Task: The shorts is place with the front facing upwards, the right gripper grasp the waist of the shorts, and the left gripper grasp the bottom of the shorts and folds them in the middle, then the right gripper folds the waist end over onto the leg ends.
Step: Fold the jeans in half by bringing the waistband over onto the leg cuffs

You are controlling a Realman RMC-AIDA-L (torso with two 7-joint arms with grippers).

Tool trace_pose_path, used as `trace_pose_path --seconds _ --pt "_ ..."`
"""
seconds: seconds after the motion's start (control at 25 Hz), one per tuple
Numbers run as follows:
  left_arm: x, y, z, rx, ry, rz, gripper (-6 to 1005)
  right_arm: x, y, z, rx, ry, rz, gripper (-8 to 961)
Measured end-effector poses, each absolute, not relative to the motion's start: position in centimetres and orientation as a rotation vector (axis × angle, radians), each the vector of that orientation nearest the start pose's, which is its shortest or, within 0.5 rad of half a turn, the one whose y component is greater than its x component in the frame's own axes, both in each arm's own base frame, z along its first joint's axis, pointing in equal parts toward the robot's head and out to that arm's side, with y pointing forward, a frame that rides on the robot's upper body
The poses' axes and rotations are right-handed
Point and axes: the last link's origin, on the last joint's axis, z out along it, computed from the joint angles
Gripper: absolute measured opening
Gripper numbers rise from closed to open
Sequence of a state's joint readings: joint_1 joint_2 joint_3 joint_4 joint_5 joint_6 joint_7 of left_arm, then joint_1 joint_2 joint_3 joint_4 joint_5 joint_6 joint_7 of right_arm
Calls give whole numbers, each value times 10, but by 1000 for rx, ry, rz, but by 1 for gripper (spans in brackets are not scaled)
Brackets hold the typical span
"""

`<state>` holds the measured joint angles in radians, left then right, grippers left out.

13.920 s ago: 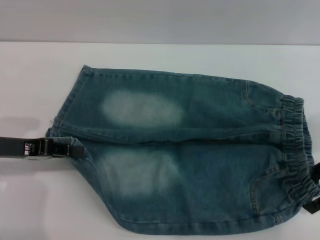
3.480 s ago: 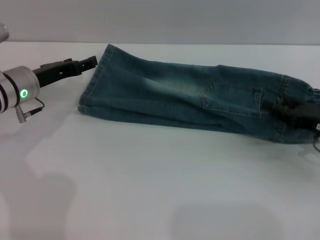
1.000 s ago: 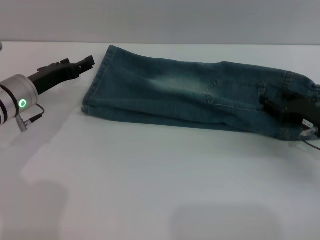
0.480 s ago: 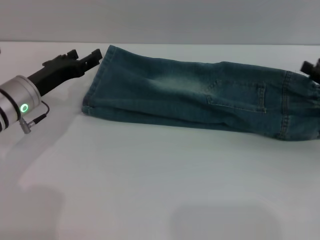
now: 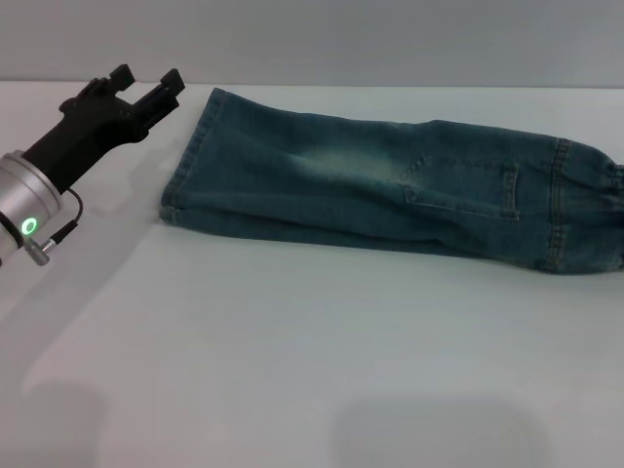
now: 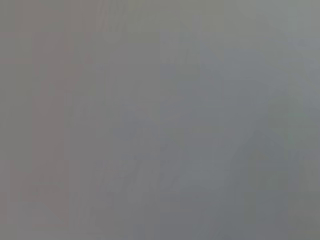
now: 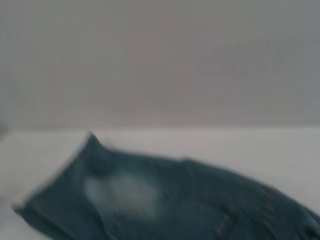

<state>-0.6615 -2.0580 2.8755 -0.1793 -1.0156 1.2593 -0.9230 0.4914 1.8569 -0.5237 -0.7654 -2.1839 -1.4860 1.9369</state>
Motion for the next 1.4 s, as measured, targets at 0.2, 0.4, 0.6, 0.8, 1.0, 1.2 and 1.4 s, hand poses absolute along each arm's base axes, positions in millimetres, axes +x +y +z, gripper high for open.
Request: trace_pose_path --seconds 0.2,0.4,0.6,0.8,1.0,1.2,1.4 --pt "-292 370 1 -1919 -720 -1000 817 337 352 137 -2280 1282 255 541" --pt "-294 363 -3 -1920 -700 -999 818 337 355 135 -2299 1311 133 541" --pt "-297 358 -4 -1916 -698 -996 818 338 357 137 -2289 1315 77 541" --pt "-299 352 -5 -1912 -707 -1015 817 344 358 133 -2270 1319 22 541" --pt "-299 347 -5 -1911 -704 -1034 817 350 357 122 -2254 1316 -29 541" --pt "-296 343 -5 -1925 -680 -1068 817 351 357 107 -2262 1294 -63 540" --pt "-294 340 -5 -1938 -653 -1078 816 350 361 99 -2269 1265 -67 540"
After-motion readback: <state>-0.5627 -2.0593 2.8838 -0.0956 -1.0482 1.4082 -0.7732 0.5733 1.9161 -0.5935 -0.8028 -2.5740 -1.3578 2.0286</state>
